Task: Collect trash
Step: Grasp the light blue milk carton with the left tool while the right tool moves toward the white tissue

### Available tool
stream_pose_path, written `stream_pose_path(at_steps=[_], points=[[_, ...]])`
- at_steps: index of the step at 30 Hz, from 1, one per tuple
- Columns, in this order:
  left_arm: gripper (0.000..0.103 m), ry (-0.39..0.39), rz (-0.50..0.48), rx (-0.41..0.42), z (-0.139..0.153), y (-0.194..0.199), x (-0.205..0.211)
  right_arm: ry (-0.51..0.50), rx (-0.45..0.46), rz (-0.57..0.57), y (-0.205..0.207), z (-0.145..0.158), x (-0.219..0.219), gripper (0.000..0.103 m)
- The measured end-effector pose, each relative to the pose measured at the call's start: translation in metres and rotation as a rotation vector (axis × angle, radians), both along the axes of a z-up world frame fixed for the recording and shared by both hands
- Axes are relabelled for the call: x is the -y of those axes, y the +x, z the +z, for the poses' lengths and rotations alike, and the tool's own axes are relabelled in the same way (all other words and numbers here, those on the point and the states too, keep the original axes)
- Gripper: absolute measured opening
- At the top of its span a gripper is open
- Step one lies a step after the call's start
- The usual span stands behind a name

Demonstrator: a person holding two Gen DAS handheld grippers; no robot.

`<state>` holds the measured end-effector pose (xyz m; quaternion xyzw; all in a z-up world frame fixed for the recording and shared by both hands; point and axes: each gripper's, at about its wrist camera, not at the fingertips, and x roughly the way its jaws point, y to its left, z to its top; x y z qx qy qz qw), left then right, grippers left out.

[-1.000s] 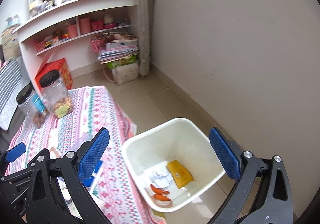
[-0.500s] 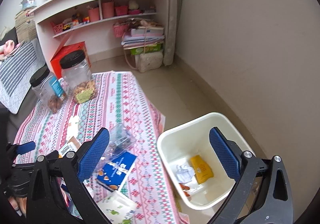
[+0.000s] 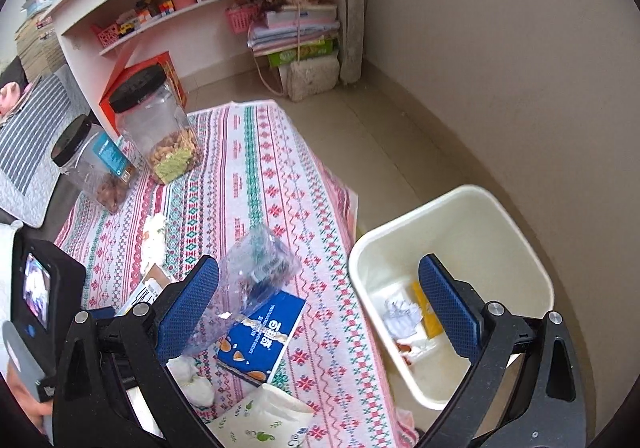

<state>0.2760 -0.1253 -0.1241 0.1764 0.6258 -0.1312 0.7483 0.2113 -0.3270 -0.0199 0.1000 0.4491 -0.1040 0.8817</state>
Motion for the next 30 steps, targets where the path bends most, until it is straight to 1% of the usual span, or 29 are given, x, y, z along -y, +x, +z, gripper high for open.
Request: stream_pose_path(at_steps=[3,5,6,9,12,13,17,22,26,29,30], points=[[0.072,-0.014,-0.008,-0.002,-0.004,0.003,0.001,0.040,-0.023,-0.003,0.007,-0.006,-0.001,0.096],[0.070,-0.043,-0.007,0.001,-0.005,0.004,-0.002,0.043,-0.024,-0.001,0.010,-0.007,-0.003,0.096],[0.067,-0.056,-0.010,0.005,-0.005,0.004,-0.003,0.041,-0.022,0.001,0.012,-0.007,-0.006,0.096],[0.062,-0.079,-0.025,0.029,-0.005,0.000,-0.008,0.036,-0.019,0.016,0.017,-0.008,-0.014,0.096],[0.058,-0.145,0.004,0.041,0.003,-0.003,-0.026,0.014,-0.013,0.035,0.025,-0.009,-0.024,0.096],[0.058,-0.166,0.014,0.056,0.010,-0.005,-0.033,0.006,-0.013,0.043,0.028,-0.010,-0.028,0.096],[0.058,-0.193,0.044,0.123,0.034,-0.014,-0.054,-0.012,-0.015,0.081,0.039,-0.015,-0.041,0.096],[0.058,-0.214,0.147,0.193,0.062,-0.018,-0.091,-0.028,-0.035,0.164,0.056,-0.023,-0.070,0.096],[0.058,-0.238,0.257,0.241,0.076,-0.009,-0.125,-0.035,-0.073,0.226,0.078,-0.033,-0.104,0.096],[0.058,-0.242,0.329,0.273,0.085,-0.006,-0.146,-0.004,-0.115,0.257,0.098,-0.043,-0.127,0.096],[0.058,-0.252,0.355,0.280,0.089,-0.005,-0.155,0.019,-0.145,0.266,0.107,-0.050,-0.138,0.096]])
